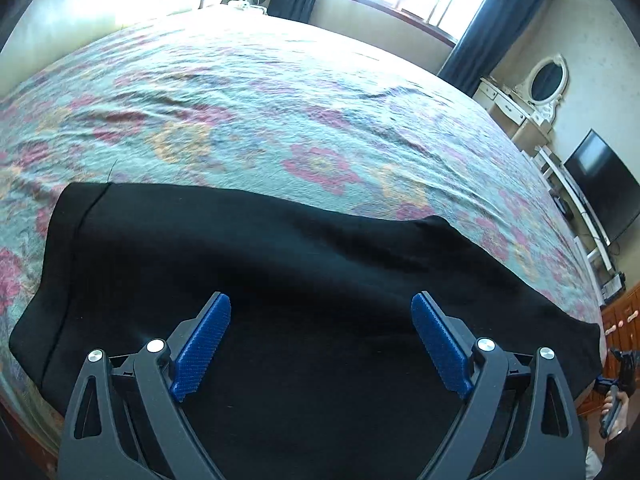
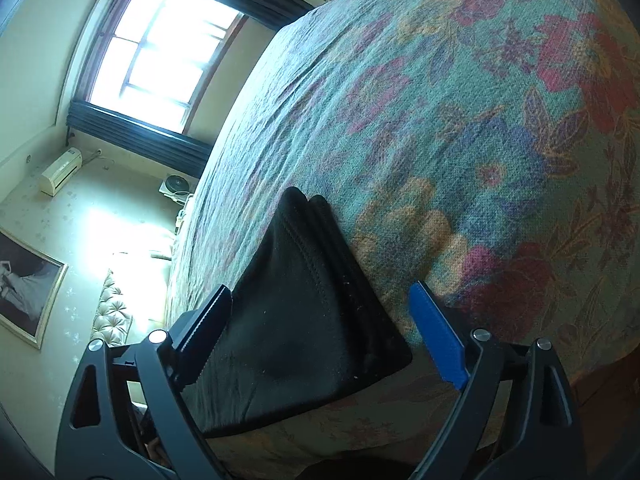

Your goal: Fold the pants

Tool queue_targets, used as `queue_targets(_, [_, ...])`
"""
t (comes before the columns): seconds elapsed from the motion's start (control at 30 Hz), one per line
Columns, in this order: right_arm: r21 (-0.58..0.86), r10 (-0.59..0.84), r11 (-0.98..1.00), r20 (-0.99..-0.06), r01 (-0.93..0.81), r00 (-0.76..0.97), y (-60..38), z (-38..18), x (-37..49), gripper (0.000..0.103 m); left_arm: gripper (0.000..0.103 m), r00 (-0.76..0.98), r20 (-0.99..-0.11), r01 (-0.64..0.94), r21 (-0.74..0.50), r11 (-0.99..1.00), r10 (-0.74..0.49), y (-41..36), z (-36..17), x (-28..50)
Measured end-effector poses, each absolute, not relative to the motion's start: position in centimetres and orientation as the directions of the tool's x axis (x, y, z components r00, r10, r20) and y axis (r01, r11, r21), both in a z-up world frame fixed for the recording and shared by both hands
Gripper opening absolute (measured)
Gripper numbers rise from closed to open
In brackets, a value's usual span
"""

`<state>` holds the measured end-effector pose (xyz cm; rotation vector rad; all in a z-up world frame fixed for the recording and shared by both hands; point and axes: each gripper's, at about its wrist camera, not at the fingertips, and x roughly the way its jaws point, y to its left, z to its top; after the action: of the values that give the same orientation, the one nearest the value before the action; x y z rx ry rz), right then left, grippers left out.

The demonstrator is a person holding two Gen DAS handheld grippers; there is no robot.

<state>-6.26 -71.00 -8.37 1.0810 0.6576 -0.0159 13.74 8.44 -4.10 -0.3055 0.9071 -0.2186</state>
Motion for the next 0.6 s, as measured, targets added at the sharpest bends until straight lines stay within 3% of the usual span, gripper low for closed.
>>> queue_targets(0.1, [0.857,0.341,0.427,-0.446,0.287,0.827,-71.3,-9.6,-7.7,0.090,0.091,0.610,-0.691,0.124,-0.400,0.908,-0.388,9.9,-4.7,13.1])
queue_targets(0.23, [0.908,0.391,0.346,-0.367,0.235,0.844,-71.3,-10.7,-8.7,0.090,0.091,0.634,-0.684,0.191,-0.316,0.930,-0.362,9.1,-5.5,12.3])
queue_targets(0.33, [0.908,0.423,0.358,-0.366,0.219,0.829,-70.6,-10.9,-8.6,0.090,0.095,0.632,-0.696,0.186,-0.291,0.939,-0.341,8.4,-5.4,12.5])
queue_targets(0.4, [0.891,0.411,0.383,-0.400,0.243,0.819,-70.3,-10.7,-8.8,0.082,0.095,0.637,-0.690,0.183,-0.298,0.937,-0.344,8.5,-5.6,12.5])
queue_targets(0.43, [0.880,0.406,0.396,-0.422,0.261,0.811,-70.2,-10.5,-8.9,0.067,0.095,0.640,-0.685,0.183,-0.304,0.935,-0.348,8.6,-5.7,12.5])
queue_targets(0.47, [0.865,0.399,0.414,-0.452,0.283,0.798,-69.6,-10.2,-8.6,0.045,0.095,0.641,-0.681,0.184,-0.311,0.932,-0.354,8.7,-5.7,12.5])
queue_targets(0.5, [0.853,0.399,0.424,-0.477,0.304,0.783,-69.5,-10.3,-8.4,0.035,0.095,0.641,-0.678,0.184,-0.320,0.929,-0.360,8.9,-5.7,12.5])
queue_targets(0.6, [0.855,0.393,0.410,-0.481,0.318,0.784,-69.4,-10.7,-8.7,0.030,0.095,0.640,-0.668,0.182,-0.347,0.920,-0.379,9.3,-5.7,12.5])
